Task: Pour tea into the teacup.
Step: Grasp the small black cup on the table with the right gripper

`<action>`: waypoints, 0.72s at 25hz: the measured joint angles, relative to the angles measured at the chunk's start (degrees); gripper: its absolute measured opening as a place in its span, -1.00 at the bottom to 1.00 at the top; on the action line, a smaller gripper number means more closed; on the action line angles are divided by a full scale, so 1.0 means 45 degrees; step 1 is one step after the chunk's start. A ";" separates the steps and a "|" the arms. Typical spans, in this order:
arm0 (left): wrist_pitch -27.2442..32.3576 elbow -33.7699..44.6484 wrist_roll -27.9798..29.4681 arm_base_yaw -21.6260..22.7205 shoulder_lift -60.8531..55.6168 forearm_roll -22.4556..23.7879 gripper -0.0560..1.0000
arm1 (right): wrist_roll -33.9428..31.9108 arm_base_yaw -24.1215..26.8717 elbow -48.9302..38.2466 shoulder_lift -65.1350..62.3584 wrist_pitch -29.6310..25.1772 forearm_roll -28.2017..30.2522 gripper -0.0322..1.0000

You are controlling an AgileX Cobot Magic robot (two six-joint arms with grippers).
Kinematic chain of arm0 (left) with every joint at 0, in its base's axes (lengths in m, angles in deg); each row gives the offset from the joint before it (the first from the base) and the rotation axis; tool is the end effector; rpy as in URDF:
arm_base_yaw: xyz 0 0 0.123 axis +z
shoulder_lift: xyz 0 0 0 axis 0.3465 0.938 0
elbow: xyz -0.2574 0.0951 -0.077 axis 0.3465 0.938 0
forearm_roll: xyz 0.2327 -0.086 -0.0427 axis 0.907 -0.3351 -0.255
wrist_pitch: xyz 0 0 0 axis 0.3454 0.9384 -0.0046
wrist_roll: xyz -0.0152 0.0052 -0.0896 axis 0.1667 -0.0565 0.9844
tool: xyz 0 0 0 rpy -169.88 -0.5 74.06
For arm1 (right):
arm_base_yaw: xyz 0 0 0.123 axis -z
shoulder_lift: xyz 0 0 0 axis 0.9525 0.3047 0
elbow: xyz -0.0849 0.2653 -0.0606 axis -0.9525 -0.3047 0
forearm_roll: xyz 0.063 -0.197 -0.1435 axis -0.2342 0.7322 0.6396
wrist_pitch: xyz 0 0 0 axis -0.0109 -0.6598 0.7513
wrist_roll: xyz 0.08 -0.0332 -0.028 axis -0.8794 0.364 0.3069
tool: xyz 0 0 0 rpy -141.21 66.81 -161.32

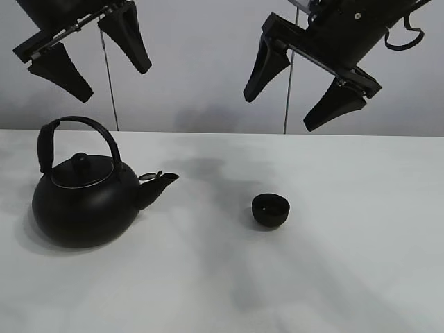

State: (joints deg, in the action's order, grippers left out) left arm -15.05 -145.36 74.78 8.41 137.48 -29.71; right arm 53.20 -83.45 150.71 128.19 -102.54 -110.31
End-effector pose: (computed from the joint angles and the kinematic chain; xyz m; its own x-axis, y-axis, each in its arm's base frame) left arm 0.4054 -0.1289 0.2795 -0.9434 0.1964 -0.2672 0.3030 0.8380 -0.4538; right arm 0.3871 0.1172 0.2507 -0.9259 -0.1157 -0.3596 -0.2747 0.8597 0.4306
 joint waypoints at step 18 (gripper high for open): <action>0.0000 0.0000 0.0000 0.0000 0.0000 0.0000 0.42 | -0.1591 -0.3575 -0.0202 0.2061 0.0763 0.7932 0.41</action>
State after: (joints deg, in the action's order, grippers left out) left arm -15.05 -145.36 74.78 8.41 137.48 -29.71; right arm 46.04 -99.54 149.80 137.47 -99.11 -74.61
